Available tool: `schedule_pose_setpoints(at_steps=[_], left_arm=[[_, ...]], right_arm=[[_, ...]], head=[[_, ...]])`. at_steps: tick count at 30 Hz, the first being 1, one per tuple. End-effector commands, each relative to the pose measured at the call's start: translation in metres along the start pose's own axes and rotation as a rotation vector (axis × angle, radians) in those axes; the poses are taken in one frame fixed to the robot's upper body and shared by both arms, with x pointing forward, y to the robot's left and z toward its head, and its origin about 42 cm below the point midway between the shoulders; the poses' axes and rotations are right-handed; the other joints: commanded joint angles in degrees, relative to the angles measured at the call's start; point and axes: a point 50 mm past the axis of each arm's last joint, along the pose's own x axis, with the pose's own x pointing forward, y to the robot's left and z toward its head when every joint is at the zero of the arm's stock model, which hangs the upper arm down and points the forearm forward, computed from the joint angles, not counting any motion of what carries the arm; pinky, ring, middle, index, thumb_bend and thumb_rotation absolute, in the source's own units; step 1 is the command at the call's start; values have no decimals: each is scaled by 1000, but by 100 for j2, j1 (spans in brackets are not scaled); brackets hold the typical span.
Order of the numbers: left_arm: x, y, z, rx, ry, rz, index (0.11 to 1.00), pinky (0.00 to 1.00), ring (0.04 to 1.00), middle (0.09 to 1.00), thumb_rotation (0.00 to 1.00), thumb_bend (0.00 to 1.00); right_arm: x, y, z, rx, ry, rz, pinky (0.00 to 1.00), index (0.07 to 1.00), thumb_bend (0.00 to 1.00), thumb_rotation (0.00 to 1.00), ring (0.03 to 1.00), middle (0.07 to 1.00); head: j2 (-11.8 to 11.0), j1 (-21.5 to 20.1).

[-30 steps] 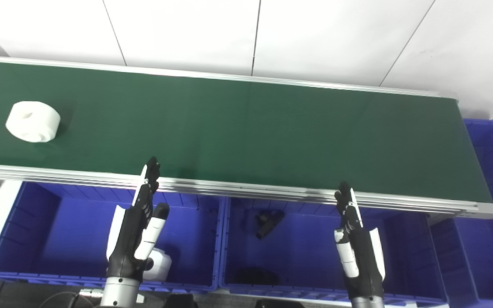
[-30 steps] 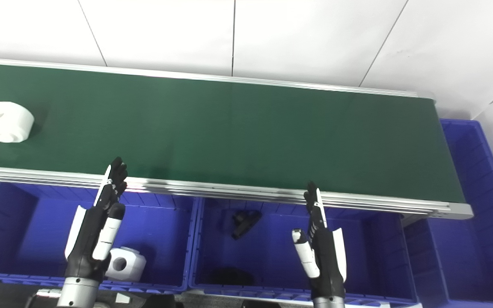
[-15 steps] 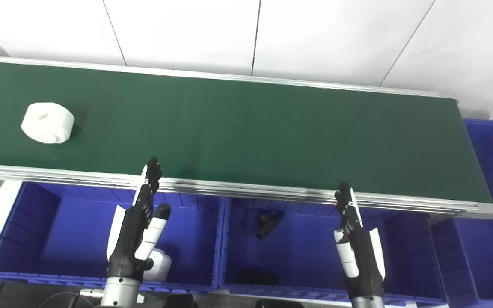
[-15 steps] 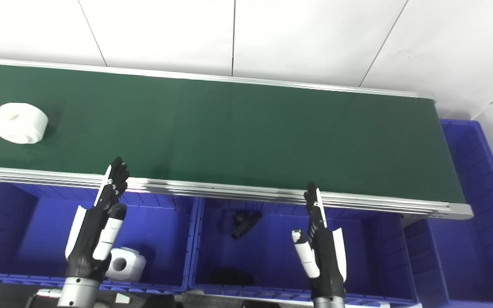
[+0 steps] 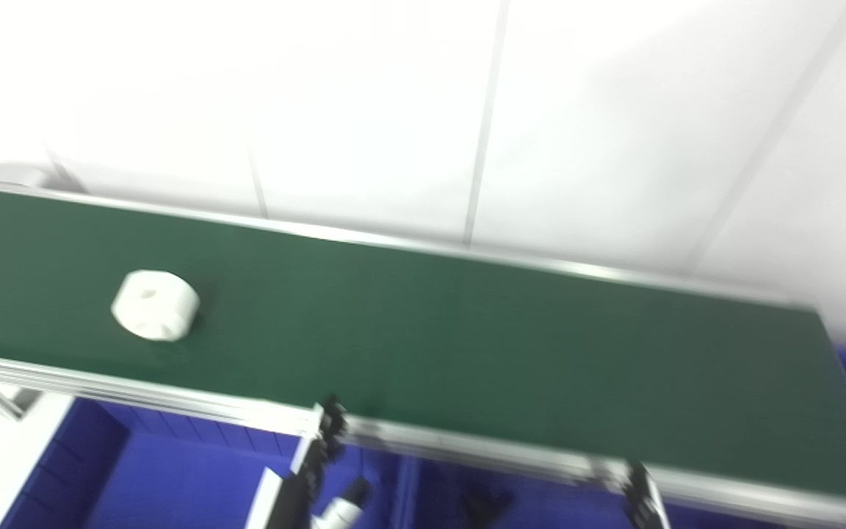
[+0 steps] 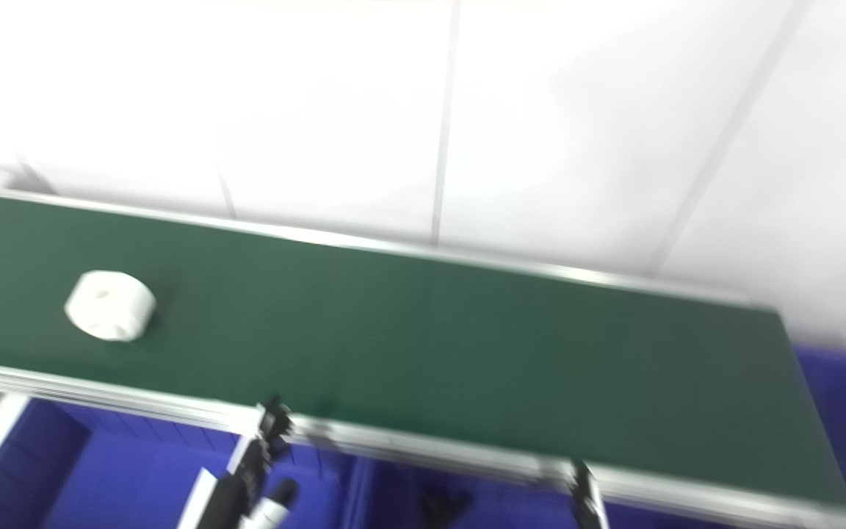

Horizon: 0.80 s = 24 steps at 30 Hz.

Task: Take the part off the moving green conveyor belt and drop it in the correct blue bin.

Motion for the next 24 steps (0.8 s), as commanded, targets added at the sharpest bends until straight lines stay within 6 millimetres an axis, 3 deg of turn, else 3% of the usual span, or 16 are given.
schedule_pose_setpoints(at_steps=[1,9,13,15,17,22,24], left_arm=[[5,-7,8,-5,-69,16,976,840,924,950,771,641],[10,-23,12,-18,-59,25,950,777,911,950,686,655],[11,-21,22,-10,-86,11,942,762,905,937,578,733],[14,-14,29,6,-127,-3,914,704,848,903,450,751],[20,-2,40,45,-187,-7,789,630,761,790,347,848],[38,40,83,301,-347,-70,704,489,634,696,338,888],[46,54,97,408,-376,-109,715,510,637,692,348,882]], right_arm=[[0,-4,7,19,-67,2,1000,1000,741,1000,1000,1000],[1,-20,5,24,-63,13,1000,1000,639,1000,1000,1000],[2,-23,9,20,-76,14,1000,1000,651,1000,1000,1000],[3,-23,11,9,-83,8,1000,1000,647,1000,1000,1000],[3,-24,13,6,-88,8,1000,1000,588,1000,1000,1000],[5,-22,20,-4,-92,24,1000,1000,589,1000,1000,1000],[6,-19,22,-5,-94,26,1000,1000,625,1000,1000,1000]], head=[[-3,90],[93,547],[213,681],[275,735],[412,789],[620,804],[647,800]])
